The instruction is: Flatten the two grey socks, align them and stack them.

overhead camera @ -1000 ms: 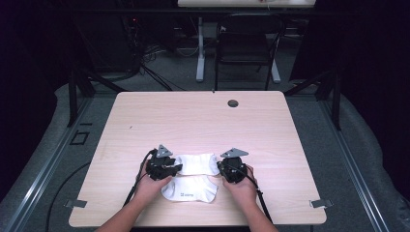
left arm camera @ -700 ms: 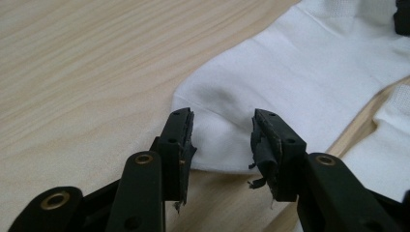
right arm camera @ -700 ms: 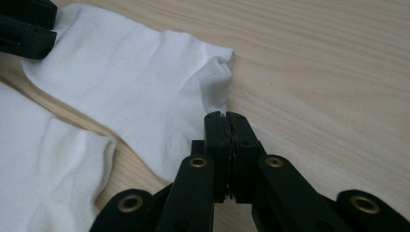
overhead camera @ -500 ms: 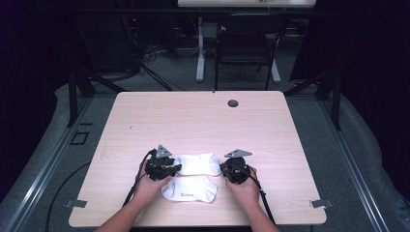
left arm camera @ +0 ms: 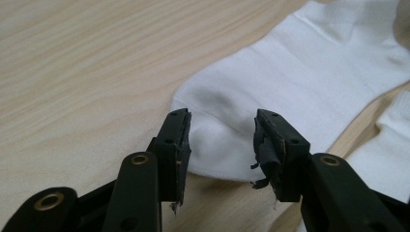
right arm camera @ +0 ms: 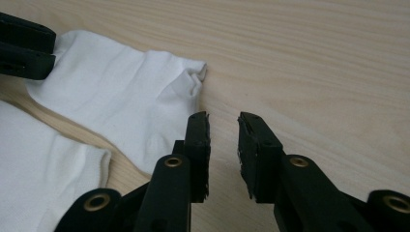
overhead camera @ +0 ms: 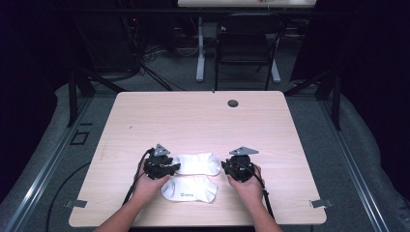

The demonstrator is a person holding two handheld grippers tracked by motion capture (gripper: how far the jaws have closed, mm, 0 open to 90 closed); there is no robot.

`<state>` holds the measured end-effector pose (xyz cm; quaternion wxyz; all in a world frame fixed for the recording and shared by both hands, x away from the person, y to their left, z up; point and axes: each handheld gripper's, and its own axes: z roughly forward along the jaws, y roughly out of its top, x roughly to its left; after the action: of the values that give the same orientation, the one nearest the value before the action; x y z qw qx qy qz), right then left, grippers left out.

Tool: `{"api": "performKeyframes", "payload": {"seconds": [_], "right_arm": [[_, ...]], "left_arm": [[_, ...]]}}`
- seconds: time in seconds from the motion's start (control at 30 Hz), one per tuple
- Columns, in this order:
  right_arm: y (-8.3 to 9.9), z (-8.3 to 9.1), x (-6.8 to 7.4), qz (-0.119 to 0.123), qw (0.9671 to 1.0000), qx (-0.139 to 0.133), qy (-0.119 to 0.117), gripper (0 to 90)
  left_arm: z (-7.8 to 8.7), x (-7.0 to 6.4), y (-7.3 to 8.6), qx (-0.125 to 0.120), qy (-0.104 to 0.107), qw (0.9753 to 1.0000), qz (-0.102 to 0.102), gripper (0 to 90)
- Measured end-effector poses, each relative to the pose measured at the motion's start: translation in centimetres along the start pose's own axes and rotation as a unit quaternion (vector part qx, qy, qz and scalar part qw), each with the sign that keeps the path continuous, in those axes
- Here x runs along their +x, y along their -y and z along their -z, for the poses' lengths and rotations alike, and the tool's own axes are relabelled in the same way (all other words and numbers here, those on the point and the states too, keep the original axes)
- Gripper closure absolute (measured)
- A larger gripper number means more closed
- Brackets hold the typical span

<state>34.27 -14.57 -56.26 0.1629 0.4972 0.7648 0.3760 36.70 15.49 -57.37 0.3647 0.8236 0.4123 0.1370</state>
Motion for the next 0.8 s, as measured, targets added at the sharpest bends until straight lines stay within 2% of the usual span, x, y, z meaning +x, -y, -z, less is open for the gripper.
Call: {"api": "performKeyframes", "payload": {"seconds": [0.03, 0.2, 0.4, 0.53, 0.63, 0.8], "right_arm": [[-0.1, 0.0, 0.0, 0.0, 1.0, 0.0, -0.002, 73.0], [-0.7, 0.2, 0.0, 0.011, 0.9999, -0.008, 0.0, 68.7], [-1.4, -0.3, 0.4, 0.033, 0.9995, 0.0, 0.004, 67.8], [-2.1, -0.4, 0.7, 0.037, 0.9993, -0.004, -0.006, 70.8], [-2.6, -0.6, 0.7, 0.031, 0.9994, -0.007, -0.014, 71.2], [-2.4, -1.5, 0.7, 0.027, 0.9994, -0.002, -0.02, 67.9]], "left_arm": [[0.2, 0.1, -0.1, 0.001, 0.004, 1.0, 0.001, 56.1], [1.0, 0.8, -0.5, -0.007, -0.002, 0.9999, 0.007, 55.9], [1.4, 1.8, -0.9, -0.012, -0.009, 0.9997, 0.019, 56.9], [1.2, 2.1, -1.2, -0.01, -0.01, 0.9997, 0.021, 57.4], [0.9, 2.3, -1.4, -0.013, -0.008, 0.9996, 0.022, 57.4], [0.2, 2.5, -1.2, 0.001, -0.008, 0.9997, 0.023, 57.5]]}}
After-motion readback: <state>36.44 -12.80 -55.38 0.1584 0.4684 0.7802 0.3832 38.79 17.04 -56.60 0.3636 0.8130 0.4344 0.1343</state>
